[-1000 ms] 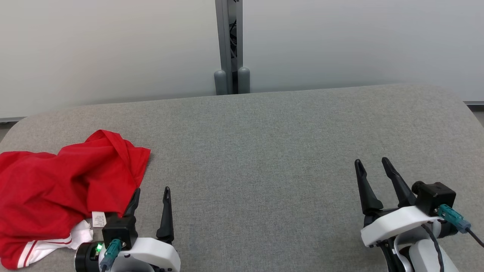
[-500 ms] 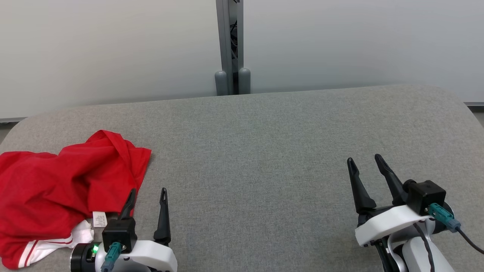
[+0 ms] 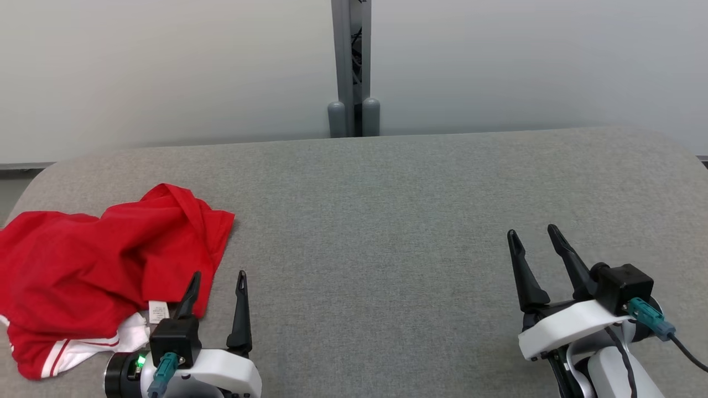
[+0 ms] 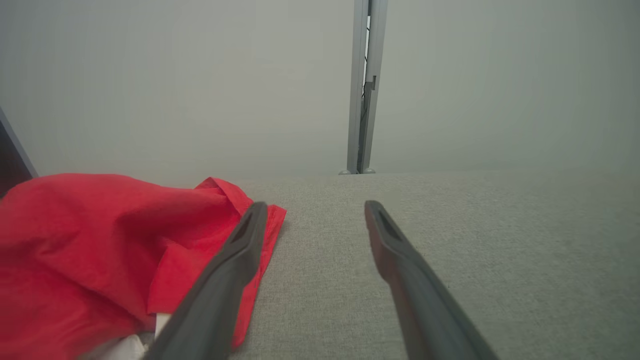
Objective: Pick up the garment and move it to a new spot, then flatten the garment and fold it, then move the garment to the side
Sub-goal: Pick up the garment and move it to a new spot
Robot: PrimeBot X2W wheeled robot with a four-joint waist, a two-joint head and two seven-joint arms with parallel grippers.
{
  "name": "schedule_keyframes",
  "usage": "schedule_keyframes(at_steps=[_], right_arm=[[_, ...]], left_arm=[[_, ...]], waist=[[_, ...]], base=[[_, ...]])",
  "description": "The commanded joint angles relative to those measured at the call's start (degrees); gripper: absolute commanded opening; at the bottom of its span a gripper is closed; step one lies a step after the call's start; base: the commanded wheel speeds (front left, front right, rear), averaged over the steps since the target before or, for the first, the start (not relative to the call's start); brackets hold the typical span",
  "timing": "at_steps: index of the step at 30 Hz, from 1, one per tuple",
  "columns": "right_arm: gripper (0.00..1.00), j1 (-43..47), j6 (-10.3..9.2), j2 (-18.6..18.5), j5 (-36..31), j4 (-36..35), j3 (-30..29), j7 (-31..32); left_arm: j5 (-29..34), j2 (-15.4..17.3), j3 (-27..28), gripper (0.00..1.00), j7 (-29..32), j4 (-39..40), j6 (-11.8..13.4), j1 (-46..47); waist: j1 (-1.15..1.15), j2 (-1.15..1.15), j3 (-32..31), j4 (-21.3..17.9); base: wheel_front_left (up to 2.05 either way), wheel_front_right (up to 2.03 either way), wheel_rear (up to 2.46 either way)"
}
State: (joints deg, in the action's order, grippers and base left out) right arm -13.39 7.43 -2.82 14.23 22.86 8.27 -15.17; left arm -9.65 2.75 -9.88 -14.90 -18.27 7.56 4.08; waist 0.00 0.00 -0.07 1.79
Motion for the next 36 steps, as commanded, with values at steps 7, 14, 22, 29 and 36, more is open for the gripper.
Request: schedule_keyframes(at_steps=[7, 14, 22, 29, 36], right_arm=[[1.00, 0.9, 0.10, -0.2, 0.6, -1.4, 1.2, -0.2], [1.00, 1.5, 0.10, -0.3, 1.6, -2.1, 3.8, -0.2], [1.00, 2.3, 0.10, -0.3, 3.8, -2.5, 6.6, -0.2], [1.00, 0.5, 0.10, -0.3, 5.4, -1.9, 10.1, -0.2], [1.00, -2.3, 0.10, -0.3, 6.6, -0.2, 13.3, -0.2]], left_arm=[[2.0, 0.2, 0.4, 1.00, -0.2, 0.5, 0.0, 1.1], [2.9, 0.2, 1.8, 1.00, -0.2, 1.0, -0.2, -0.3], [4.3, 0.6, 5.1, 1.00, -0.2, 1.7, -1.0, -3.0], [4.4, 0.5, 7.6, 1.00, -0.2, 3.5, -0.6, -4.5], [4.3, 0.3, 8.5, 1.00, -0.2, 5.7, 0.1, -5.5]], waist=[[0.00, 0.00, 0.9, 7.5], [0.00, 0.00, 0.0, 15.5], [0.00, 0.00, -1.9, 23.1], [0.00, 0.00, -1.3, 26.0], [0.00, 0.00, -0.4, 27.0]], base=[[0.00, 0.00, 0.00], [0.00, 0.00, 0.00], [0.00, 0.00, 0.00], [0.00, 0.00, 0.00], [0.00, 0.00, 0.00]])
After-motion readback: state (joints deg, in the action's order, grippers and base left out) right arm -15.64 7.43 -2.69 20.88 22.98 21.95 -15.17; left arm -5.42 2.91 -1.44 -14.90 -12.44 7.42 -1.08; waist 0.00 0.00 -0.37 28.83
